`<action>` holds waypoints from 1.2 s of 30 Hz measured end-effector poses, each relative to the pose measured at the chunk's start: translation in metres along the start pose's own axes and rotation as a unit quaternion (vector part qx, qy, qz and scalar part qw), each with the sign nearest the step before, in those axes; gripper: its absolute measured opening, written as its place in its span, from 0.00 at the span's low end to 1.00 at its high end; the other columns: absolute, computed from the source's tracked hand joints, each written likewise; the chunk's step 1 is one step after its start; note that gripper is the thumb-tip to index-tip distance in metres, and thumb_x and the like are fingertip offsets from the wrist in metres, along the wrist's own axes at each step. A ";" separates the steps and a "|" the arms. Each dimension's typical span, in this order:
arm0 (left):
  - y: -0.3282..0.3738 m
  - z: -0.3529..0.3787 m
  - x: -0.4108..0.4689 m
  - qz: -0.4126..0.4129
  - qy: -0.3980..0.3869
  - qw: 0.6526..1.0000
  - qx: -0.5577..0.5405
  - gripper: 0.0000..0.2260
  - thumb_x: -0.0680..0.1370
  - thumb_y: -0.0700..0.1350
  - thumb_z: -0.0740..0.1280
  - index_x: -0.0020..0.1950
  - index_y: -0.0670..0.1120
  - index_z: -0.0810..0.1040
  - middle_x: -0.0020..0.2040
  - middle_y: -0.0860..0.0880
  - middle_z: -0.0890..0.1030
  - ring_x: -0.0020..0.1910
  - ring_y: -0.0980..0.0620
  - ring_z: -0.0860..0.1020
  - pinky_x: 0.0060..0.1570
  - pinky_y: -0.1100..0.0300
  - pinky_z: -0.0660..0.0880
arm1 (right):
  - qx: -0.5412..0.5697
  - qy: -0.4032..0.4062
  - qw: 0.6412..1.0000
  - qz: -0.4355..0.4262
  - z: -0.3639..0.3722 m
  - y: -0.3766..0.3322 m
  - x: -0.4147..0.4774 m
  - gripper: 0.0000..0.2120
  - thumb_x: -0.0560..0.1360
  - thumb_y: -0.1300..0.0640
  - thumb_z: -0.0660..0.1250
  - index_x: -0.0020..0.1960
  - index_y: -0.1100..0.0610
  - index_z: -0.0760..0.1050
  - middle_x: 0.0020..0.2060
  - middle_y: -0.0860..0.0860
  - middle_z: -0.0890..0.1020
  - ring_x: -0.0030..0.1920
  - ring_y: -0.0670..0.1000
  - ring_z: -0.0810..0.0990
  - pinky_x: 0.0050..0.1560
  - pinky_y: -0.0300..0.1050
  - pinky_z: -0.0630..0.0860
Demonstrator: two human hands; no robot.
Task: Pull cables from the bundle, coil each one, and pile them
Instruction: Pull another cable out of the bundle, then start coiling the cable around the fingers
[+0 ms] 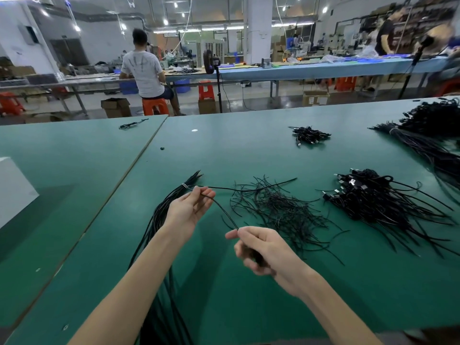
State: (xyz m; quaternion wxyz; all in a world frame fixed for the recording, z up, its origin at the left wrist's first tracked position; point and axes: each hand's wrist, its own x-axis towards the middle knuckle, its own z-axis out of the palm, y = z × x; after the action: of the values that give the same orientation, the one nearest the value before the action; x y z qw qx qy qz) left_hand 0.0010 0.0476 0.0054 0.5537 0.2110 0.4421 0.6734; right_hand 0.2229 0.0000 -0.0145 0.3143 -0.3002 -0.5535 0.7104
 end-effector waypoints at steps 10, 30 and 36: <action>-0.019 -0.011 -0.034 -0.043 -0.262 0.938 0.224 0.16 0.83 0.48 0.69 0.65 0.39 0.81 0.63 0.39 0.82 0.60 0.37 0.82 0.55 0.51 0.81 | 0.004 0.152 0.985 -0.085 0.001 0.018 0.006 0.14 0.80 0.66 0.66 0.64 0.54 0.77 0.41 0.48 0.83 0.33 0.45 0.70 0.32 0.38 0.69; -0.028 0.025 -0.073 0.237 -0.262 0.807 0.473 0.24 0.81 0.69 0.57 0.37 0.54 0.78 0.29 0.55 0.72 0.28 0.56 0.68 0.30 0.63 0.65 | -0.047 0.175 0.959 -0.217 -0.005 -0.026 -0.013 0.17 0.73 0.64 0.78 0.57 0.58 0.75 0.48 0.54 0.86 0.48 0.54 0.87 0.49 0.41 0.82; -0.019 0.030 -0.076 0.151 -0.302 0.851 0.403 0.23 0.81 0.62 0.63 0.35 0.47 0.78 0.25 0.53 0.68 0.22 0.54 0.62 0.25 0.64 0.61 | 0.013 0.215 0.948 -0.236 -0.007 -0.029 -0.018 0.07 0.81 0.59 0.68 0.57 0.61 0.77 0.47 0.58 0.86 0.47 0.56 0.87 0.46 0.43 0.83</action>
State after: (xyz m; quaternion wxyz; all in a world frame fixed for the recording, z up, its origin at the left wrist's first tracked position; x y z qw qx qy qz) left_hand 0.0581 -0.0125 0.0208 0.4179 0.6723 0.4485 0.4149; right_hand 0.2427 -0.0044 0.0141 0.5881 -0.3027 -0.5185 0.5419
